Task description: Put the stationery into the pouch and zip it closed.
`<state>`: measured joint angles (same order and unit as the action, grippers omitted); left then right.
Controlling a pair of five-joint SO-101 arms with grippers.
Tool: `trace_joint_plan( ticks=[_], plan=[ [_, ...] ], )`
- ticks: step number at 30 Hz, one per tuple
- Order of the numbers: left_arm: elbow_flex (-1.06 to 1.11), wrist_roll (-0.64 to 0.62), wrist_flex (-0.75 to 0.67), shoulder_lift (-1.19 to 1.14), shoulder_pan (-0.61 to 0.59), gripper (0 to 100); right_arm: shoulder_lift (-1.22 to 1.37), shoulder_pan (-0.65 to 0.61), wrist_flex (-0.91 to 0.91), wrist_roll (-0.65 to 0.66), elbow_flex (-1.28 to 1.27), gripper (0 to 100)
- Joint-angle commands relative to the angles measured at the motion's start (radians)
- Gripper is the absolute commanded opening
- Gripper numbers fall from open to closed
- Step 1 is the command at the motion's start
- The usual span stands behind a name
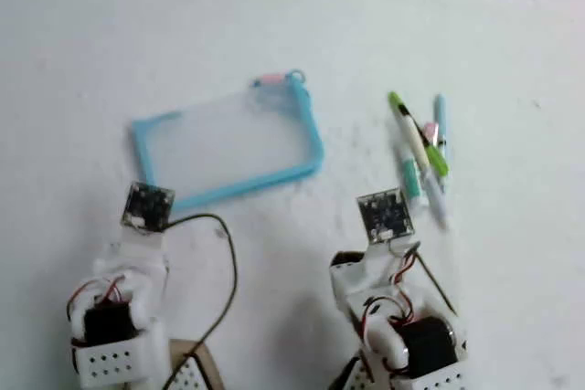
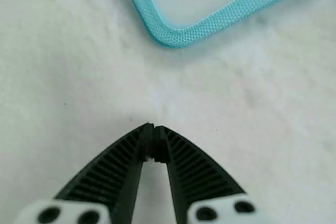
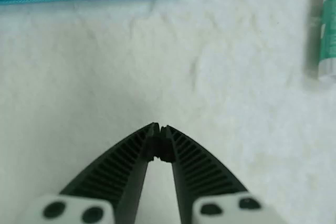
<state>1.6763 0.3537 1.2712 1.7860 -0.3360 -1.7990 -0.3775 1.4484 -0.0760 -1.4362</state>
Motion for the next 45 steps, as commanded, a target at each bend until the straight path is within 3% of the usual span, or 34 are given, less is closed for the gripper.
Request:
trace_joint_plan(
  ticks=[1, 35, 41, 45],
  plan=[
    [0.019, -0.006, -0.011, 0.000, 0.005, 2, 0.004, -0.001, -0.012, -0.003, 0.006, 1.8],
    [0.019, -0.006, -0.011, 0.000, 0.005, 2, 0.004, -0.002, -0.012, -0.002, 0.006, 1.8],
    [0.019, -0.006, -0.011, 0.000, 0.005, 2, 0.004, -0.053, -0.171, 0.003, -0.245, 1.8],
    [0.019, -0.006, -0.011, 0.000, 0.005, 2, 0.015, -0.051, -0.193, 0.005, -0.258, 1.8]
  ],
)
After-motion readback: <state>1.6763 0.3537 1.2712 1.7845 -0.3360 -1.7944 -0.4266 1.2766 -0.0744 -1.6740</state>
